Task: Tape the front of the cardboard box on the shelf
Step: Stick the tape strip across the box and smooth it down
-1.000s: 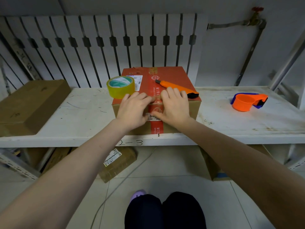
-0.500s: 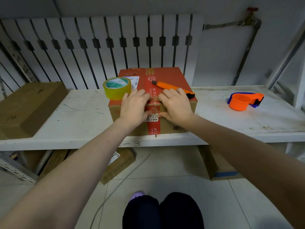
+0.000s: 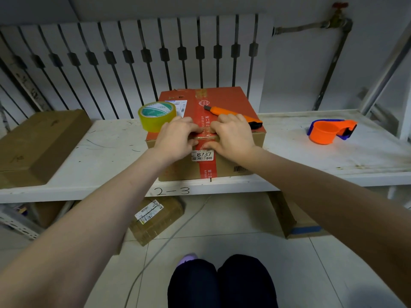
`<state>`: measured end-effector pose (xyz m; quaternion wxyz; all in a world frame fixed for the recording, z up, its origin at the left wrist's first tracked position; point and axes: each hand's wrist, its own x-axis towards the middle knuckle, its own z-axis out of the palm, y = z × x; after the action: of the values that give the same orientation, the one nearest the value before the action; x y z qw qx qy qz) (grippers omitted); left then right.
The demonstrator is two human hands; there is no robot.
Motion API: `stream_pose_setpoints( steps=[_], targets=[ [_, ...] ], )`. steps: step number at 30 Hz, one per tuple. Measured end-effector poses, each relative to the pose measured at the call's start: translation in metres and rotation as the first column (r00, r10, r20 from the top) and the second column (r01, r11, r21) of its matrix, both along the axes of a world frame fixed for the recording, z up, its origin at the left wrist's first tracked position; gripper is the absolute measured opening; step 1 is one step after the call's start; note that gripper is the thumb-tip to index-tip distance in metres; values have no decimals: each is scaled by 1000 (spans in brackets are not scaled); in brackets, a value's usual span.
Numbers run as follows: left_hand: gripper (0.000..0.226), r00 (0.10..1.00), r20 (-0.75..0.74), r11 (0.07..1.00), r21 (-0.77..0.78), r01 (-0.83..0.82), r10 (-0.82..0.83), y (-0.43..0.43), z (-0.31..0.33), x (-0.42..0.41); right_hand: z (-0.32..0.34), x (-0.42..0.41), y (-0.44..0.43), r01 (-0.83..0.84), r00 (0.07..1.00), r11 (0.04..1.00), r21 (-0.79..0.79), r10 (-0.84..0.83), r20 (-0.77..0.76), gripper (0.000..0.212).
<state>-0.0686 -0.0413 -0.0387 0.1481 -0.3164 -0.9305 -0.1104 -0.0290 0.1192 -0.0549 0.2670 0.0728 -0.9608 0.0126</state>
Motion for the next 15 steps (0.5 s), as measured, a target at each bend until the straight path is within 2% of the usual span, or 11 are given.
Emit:
stream_pose_setpoints(
  steps=[3,7,11,15],
  targets=[
    [34,1000,-10,1000,5,-12,12,2,1,-1,6,1,7,-45,996,998,-48,49,72,35],
    [33,999,30,1000,23,-20,20,4,2,-1,16,4,15,-95,981,990,-105,111,157,32],
    [34,995,101,998,61,-32,26,6,5,-4,18,3,7,-24,992,999,-21,26,125,41],
    [31,988,154,989,138,-46,25,4,1,-6,17,0,1,-14,993,999,-51,20,114,33]
  ],
)
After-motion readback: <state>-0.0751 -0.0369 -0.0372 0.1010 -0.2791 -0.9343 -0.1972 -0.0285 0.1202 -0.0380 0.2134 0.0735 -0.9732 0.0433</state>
